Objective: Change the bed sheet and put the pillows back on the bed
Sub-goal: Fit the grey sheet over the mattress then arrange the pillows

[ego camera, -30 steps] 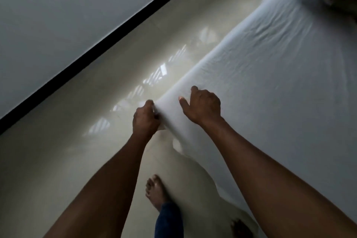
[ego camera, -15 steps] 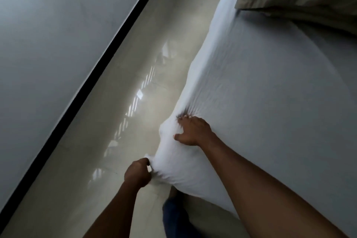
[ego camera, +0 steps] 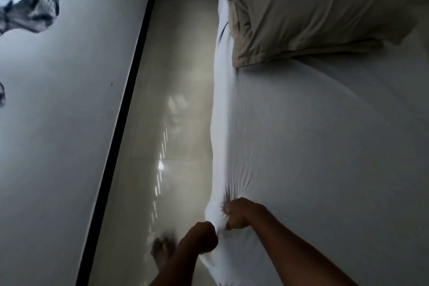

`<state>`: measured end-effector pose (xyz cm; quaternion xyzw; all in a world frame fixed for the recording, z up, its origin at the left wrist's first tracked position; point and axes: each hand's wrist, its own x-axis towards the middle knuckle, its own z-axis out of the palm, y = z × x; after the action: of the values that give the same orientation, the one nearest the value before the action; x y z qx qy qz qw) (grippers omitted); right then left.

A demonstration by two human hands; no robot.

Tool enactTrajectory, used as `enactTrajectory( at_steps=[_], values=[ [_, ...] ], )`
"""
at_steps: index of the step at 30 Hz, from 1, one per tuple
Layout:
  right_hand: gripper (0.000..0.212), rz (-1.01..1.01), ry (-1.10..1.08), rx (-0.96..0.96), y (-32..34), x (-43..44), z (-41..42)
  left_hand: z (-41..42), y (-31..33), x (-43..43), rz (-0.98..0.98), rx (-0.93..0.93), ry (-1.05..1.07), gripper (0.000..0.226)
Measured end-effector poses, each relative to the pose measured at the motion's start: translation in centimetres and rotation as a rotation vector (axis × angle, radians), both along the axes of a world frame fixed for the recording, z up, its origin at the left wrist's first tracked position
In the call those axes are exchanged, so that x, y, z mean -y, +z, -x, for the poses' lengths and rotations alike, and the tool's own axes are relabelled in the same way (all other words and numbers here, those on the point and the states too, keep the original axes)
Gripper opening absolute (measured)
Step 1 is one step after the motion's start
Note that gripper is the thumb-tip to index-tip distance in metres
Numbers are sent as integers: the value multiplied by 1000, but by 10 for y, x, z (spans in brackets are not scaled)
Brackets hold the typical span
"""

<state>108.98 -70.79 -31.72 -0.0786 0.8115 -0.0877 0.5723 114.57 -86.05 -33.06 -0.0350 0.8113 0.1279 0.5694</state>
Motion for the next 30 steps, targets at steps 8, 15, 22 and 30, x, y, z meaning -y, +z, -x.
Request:
enactTrajectory(
  at_steps=[8,15,22,30],
  values=[
    [55,7,-639,-160,94,30,41,96,87,48,-219,-348,-132,31],
    [44,43,-863,-332,159,58,110,209,152,90,-265,-534,-207,31],
    [55,42,-1099,-438,174,14,193,312,172,80,-302,-564,-272,20],
    [85,200,-1879,-633,134,-100,408,431,121,33,-287,-373,-150,14]
  ],
)
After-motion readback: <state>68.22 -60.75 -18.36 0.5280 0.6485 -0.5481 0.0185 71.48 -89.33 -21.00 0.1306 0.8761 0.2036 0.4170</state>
